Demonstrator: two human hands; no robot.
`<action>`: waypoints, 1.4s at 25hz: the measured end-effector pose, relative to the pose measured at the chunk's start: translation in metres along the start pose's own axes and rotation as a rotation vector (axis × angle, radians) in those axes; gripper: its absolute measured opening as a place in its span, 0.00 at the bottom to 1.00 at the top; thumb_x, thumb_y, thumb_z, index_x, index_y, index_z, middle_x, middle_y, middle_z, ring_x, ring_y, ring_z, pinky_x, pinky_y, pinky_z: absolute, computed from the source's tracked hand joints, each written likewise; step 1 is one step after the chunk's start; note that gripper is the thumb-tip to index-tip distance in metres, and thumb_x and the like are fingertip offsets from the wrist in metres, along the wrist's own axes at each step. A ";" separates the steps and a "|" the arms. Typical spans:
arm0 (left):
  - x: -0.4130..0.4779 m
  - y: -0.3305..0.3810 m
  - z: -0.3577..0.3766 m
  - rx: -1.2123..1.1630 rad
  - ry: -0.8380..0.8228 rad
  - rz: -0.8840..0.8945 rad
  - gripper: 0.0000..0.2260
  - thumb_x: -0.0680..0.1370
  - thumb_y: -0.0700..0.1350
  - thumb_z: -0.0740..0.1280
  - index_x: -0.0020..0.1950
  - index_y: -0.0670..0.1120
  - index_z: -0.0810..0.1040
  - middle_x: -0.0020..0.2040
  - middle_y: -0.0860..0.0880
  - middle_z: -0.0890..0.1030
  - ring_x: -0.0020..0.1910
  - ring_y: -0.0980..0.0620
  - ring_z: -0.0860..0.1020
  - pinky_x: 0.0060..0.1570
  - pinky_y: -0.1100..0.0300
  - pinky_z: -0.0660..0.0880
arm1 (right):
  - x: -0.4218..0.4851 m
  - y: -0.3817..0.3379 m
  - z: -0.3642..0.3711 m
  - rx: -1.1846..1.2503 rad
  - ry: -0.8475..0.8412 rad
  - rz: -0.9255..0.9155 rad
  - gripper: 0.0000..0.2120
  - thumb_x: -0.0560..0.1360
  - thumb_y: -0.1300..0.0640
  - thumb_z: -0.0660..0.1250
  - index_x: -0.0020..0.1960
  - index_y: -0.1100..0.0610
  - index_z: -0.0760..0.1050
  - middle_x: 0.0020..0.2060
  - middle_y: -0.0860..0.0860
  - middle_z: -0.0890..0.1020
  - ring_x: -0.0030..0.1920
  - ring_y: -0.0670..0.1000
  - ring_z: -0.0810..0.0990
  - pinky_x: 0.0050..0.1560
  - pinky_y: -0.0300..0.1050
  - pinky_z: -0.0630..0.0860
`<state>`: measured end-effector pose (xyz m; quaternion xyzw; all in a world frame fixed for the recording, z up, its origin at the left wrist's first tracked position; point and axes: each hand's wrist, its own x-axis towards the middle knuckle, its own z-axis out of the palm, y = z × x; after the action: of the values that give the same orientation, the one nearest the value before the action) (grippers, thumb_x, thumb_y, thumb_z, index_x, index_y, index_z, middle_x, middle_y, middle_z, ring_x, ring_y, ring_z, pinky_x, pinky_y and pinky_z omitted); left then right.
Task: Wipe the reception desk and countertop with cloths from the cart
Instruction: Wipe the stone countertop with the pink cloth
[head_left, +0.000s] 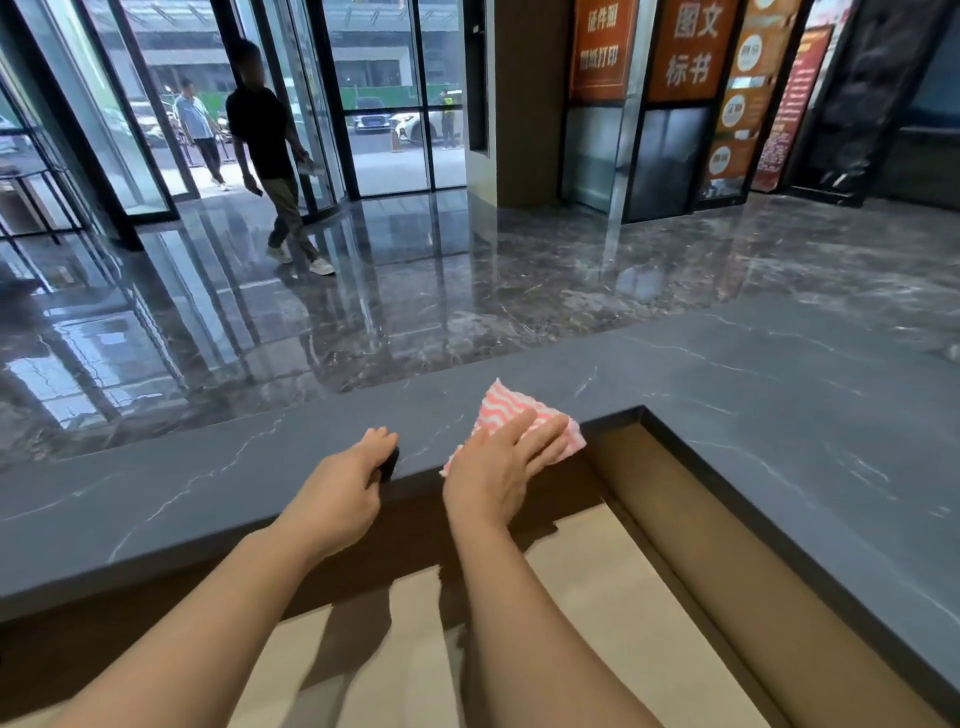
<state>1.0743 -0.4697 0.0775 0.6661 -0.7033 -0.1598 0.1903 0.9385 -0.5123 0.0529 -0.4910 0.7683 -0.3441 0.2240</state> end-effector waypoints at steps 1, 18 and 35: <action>-0.006 -0.010 -0.004 0.019 0.015 -0.011 0.25 0.81 0.33 0.55 0.77 0.47 0.60 0.78 0.51 0.58 0.77 0.54 0.54 0.73 0.62 0.50 | -0.016 -0.009 0.009 0.066 -0.028 0.039 0.33 0.82 0.56 0.55 0.79 0.58 0.38 0.75 0.58 0.29 0.76 0.62 0.32 0.70 0.52 0.67; -0.022 -0.032 -0.027 0.341 -0.151 -0.100 0.14 0.80 0.38 0.58 0.66 0.41 0.71 0.67 0.43 0.72 0.65 0.42 0.72 0.63 0.47 0.70 | 0.045 -0.002 -0.036 0.060 0.002 0.246 0.39 0.79 0.61 0.64 0.79 0.60 0.42 0.76 0.65 0.38 0.77 0.65 0.41 0.68 0.53 0.68; -0.040 -0.053 -0.028 0.095 0.079 -0.141 0.25 0.79 0.33 0.56 0.77 0.45 0.61 0.78 0.48 0.57 0.77 0.49 0.55 0.73 0.52 0.58 | -0.077 -0.053 0.042 -0.579 -0.118 -0.442 0.22 0.79 0.55 0.58 0.71 0.61 0.66 0.68 0.60 0.70 0.69 0.60 0.63 0.66 0.60 0.63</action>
<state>1.1363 -0.4318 0.0746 0.7280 -0.6533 -0.1131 0.1745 1.0312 -0.4699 0.0650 -0.7072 0.6950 -0.1234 0.0400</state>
